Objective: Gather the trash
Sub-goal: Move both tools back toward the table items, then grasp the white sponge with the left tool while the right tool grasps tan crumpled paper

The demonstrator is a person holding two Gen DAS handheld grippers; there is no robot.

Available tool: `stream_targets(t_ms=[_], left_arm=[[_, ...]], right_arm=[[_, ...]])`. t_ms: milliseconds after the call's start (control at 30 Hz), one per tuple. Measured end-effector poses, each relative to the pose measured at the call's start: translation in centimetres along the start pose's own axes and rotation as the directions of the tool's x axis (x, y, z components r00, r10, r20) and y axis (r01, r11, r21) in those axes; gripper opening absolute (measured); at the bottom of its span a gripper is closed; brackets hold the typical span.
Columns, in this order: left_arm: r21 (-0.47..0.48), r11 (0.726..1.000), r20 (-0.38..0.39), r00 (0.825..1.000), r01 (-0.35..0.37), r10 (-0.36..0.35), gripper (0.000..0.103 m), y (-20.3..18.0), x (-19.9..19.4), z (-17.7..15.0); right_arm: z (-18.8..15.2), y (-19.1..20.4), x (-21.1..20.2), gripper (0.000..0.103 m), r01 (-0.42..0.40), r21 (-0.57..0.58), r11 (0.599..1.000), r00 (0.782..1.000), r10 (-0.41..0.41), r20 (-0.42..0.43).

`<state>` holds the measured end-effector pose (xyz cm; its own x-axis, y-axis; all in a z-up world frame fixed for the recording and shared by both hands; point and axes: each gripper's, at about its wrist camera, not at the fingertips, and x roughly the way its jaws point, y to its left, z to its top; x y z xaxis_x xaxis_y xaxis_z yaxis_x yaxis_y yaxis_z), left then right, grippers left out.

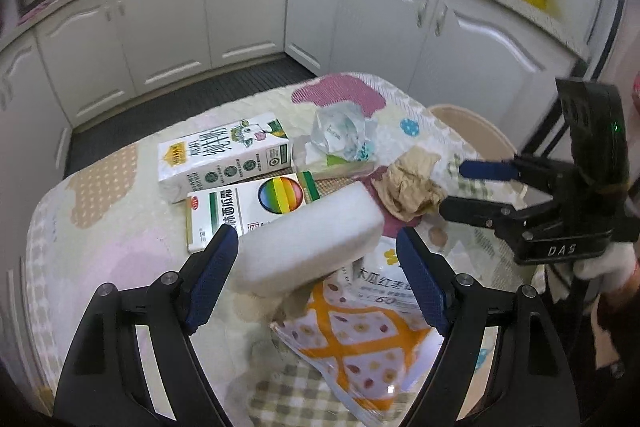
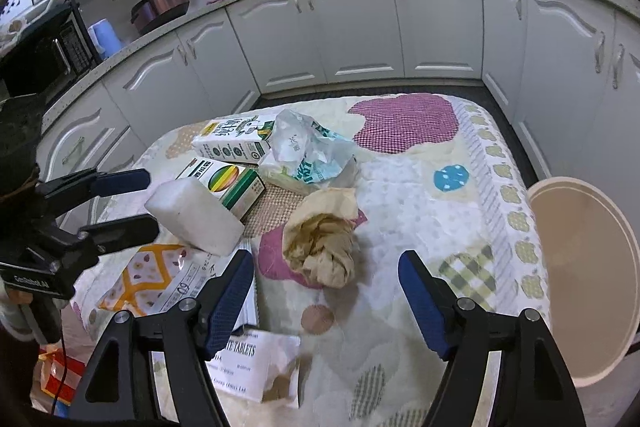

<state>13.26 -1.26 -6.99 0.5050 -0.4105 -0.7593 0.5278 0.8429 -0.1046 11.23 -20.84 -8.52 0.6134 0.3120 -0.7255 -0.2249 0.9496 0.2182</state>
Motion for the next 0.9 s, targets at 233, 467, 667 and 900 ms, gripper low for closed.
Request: stream_targets(t_ms=[233,467,667,900], left_arm=[[0.054,0.999,-0.044,0.999,-0.002,0.005,0.080,0.5,2.1,0.7],[0.103,0.994,-0.039,0.999,-0.033,0.038,0.053,0.0,1.9,0.5],[0.106,0.992,-0.030,0.997,-0.064,0.067,0.025,0.0,1.0,0.3],[0.050,0.997,-0.014,0.998,-0.052,0.053,0.010,0.5,-0.6,0.7]], right_arm=[[0.8,-0.6,2.2,0.073,-0.031,0.017,0.999,0.999,0.031,-0.026],[0.5,-0.5,3.7,0.032,-0.054,0.015,0.998,0.997,0.055,-0.048],[0.5,0.2,1.5,0.026,-0.067,-0.006,0.998,0.998,0.067,0.010],[0.5,0.5,-1.6,0.025,-0.078,-0.018,0.997,0.995,0.079,0.063]])
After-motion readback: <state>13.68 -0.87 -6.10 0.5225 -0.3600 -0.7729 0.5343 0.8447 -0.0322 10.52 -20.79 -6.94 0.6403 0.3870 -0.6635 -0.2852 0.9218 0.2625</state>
